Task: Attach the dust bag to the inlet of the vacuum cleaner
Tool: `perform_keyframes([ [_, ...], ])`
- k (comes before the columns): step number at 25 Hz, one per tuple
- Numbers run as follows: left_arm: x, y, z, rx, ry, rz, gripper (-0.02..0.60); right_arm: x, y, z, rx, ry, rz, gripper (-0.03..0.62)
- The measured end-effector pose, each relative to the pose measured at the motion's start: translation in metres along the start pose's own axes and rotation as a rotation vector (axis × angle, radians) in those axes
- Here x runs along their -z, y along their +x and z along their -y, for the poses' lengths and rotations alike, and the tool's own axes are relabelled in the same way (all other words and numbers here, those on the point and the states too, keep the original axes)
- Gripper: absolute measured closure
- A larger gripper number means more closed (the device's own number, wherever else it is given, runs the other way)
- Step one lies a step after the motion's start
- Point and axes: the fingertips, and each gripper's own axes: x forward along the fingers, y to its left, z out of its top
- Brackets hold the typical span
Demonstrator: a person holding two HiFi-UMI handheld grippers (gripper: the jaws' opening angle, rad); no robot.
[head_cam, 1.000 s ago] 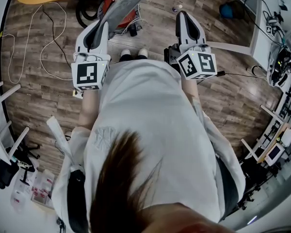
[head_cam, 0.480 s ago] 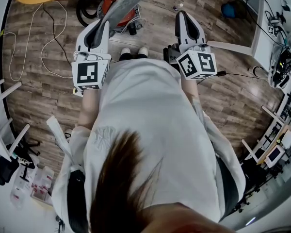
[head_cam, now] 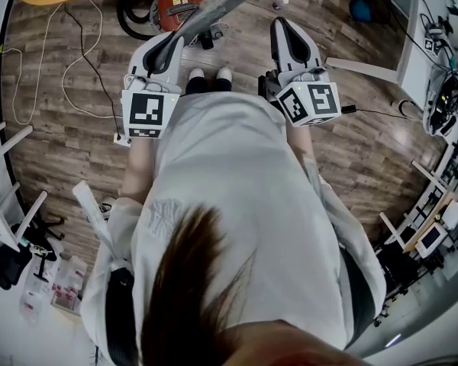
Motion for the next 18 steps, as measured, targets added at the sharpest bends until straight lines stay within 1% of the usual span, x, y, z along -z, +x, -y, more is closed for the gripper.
perform_keyframes([
  [4,0.022,0.012,0.022,0.107,0.062,-0.078,0.541,0.014,0.0,-0.014,-0.059,-0.092,-0.069,0.589],
  [9,0.056,0.014,0.052,0.215,0.052,-0.153,0.541,0.039,-0.006,-0.028,-0.114,-0.194,-0.155,0.586],
  [10,0.061,0.016,0.056,0.231,0.052,-0.164,0.541,0.044,-0.006,-0.031,-0.132,-0.221,-0.171,0.581],
  [11,0.067,0.018,0.06,0.246,0.054,-0.175,0.541,0.051,-0.004,-0.035,-0.157,-0.255,-0.187,0.551],
  [13,0.081,0.022,0.068,0.278,0.064,-0.199,0.541,0.069,0.0,-0.044,-0.223,-0.326,-0.238,0.532],
  [15,0.099,0.027,0.075,0.306,0.083,-0.228,0.541,0.096,0.005,-0.051,-0.291,-0.369,-0.318,0.512],
  [18,0.128,0.034,0.086,0.334,0.11,-0.276,0.541,0.139,0.013,-0.056,-0.361,-0.349,-0.414,0.503],
])
